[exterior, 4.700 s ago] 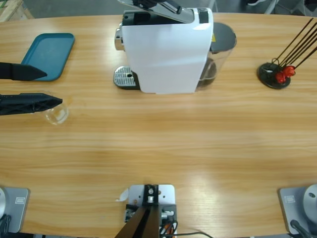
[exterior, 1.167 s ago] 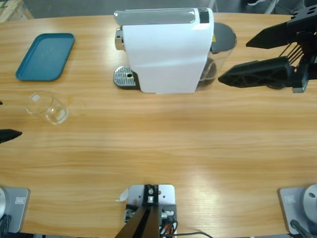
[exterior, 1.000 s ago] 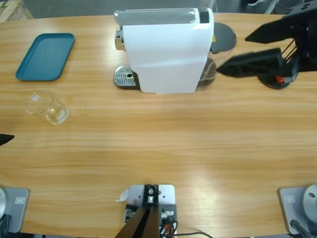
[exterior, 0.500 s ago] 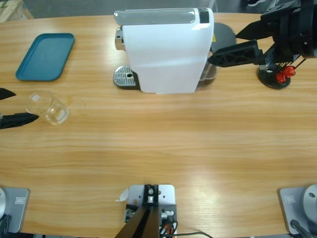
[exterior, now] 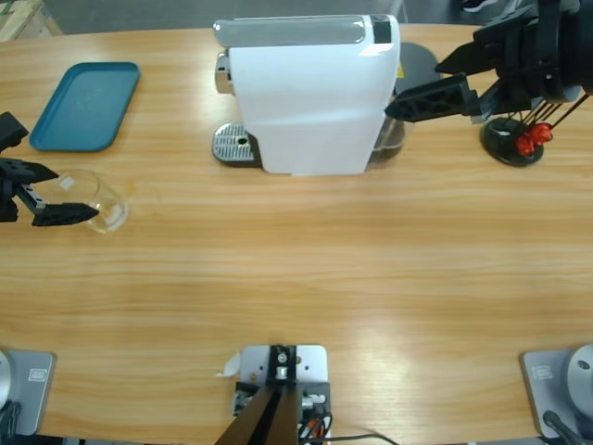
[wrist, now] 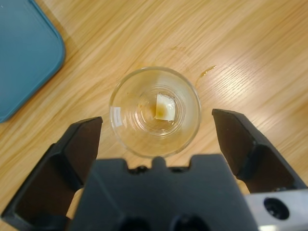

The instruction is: Pour coffee

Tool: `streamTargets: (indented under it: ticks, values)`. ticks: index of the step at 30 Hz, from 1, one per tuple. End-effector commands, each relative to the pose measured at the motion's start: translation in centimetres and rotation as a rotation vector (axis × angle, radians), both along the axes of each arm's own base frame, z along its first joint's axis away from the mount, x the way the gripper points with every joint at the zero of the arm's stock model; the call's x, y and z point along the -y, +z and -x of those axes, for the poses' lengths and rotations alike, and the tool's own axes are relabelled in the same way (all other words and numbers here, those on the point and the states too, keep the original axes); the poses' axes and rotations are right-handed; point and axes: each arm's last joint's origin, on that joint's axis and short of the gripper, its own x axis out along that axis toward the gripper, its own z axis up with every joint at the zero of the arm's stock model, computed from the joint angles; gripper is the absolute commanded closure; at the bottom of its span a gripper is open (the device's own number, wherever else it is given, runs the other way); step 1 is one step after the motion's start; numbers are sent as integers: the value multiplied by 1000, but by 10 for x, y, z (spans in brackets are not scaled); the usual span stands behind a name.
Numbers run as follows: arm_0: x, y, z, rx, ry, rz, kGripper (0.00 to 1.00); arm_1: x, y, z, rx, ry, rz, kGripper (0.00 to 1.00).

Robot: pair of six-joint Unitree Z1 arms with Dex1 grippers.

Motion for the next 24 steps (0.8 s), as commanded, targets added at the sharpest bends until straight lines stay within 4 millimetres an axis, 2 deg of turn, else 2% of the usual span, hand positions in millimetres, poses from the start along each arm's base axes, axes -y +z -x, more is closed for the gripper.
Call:
streamTargets:
  ticks: [1,4,6,8,11,15,16,18,19,21,24]
  values:
    - [-1,-18,-3,-35,28,-12,27,-3,-18,-7,-47,13,23,0]
    - [4,-21,-9,-57,2,32,32,-3,-19,-6,-53,19,20,0]
    - [4,-22,-10,-60,-1,33,83,-2,-19,-6,-53,19,19,0]
    - [4,-22,-10,-60,-1,33,181,-2,-17,-6,-49,18,18,0]
    - [4,-22,-9,-59,-5,29,392,-3,-17,-7,-48,17,18,0]
    - [3,-20,-7,-54,-4,24,507,-2,-18,-6,-49,17,19,0]
    - [3,-19,-7,-51,-2,24,566,-2,-17,-6,-48,17,18,0]
    - [3,-18,-7,-51,2,21,591,-2,-18,-6,-50,17,19,0]
    - [3,-18,-7,-50,1,23,644,-2,-18,-5,-50,17,20,0]
    - [4,-15,-8,-43,-3,32,653,-2,-17,-5,-48,16,19,0]
    - [7,1,-8,9,-50,95,653,0,-16,-4,-45,13,18,0]
